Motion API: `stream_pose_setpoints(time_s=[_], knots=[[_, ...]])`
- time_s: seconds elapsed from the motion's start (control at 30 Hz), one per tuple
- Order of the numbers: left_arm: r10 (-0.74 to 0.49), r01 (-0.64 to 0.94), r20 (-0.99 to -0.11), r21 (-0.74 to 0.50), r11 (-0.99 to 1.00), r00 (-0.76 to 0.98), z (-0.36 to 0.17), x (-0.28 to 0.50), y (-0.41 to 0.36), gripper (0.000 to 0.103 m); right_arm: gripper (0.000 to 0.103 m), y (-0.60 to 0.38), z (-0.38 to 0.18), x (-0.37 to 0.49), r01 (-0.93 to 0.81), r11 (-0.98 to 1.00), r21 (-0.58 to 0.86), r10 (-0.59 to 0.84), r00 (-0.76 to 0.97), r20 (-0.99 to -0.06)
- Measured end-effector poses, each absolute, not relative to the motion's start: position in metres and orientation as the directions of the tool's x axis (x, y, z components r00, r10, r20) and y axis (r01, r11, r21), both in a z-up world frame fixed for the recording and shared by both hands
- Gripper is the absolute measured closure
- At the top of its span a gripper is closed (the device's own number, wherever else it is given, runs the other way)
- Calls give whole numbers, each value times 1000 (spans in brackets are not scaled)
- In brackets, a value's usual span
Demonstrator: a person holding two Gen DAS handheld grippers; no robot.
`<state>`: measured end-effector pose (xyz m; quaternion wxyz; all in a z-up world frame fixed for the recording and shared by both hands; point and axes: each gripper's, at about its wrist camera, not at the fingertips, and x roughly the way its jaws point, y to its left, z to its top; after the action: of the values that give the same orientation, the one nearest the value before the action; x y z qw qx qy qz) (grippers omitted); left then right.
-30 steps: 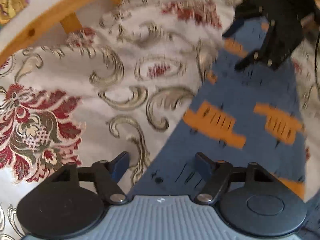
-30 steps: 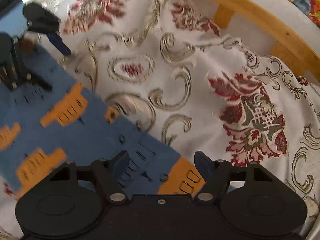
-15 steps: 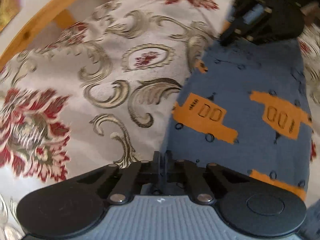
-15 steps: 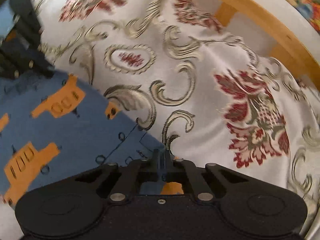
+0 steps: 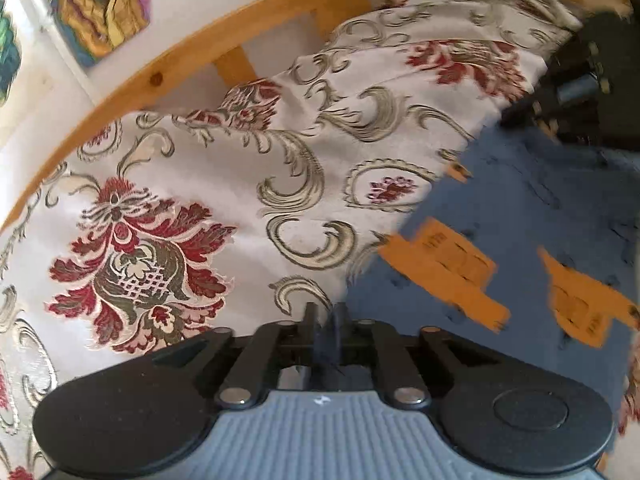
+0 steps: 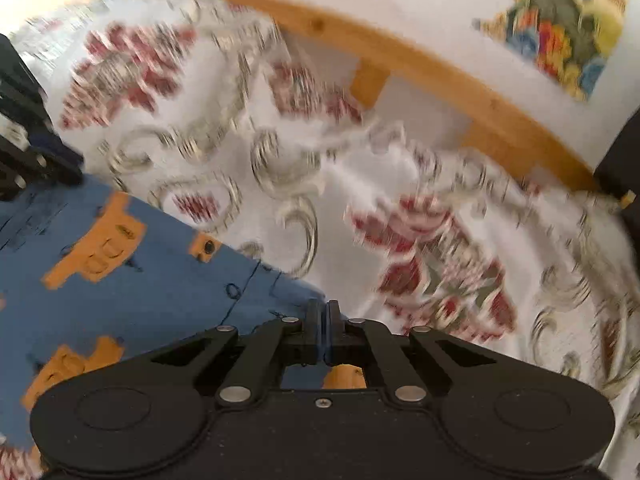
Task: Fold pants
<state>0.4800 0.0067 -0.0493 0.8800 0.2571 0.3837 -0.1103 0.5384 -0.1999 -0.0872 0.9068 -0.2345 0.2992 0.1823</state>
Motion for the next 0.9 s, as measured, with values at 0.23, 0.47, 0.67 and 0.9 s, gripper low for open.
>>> stream_pose_setpoints(time_s=[0.23, 0.47, 0.67, 0.9], knots=[[-94, 370, -736, 221, 902, 670, -34, 466, 69, 30, 38, -207, -77, 517, -508, 839, -194, 328, 758, -564], [-101, 425, -756, 248, 871, 647, -6, 432, 135, 10, 8, -155, -55, 498, -693, 703, -160, 537, 665, -519], [-96, 456, -782, 254, 853, 615, 2, 429, 154, 10, 7, -83, -61, 483, -817, 505, -280, 575, 560, -596], [-152, 542, -850, 174, 822, 504, -14, 438, 149, 19, 16, -62, -73, 498, -839, 484, -250, 552, 514, -656]])
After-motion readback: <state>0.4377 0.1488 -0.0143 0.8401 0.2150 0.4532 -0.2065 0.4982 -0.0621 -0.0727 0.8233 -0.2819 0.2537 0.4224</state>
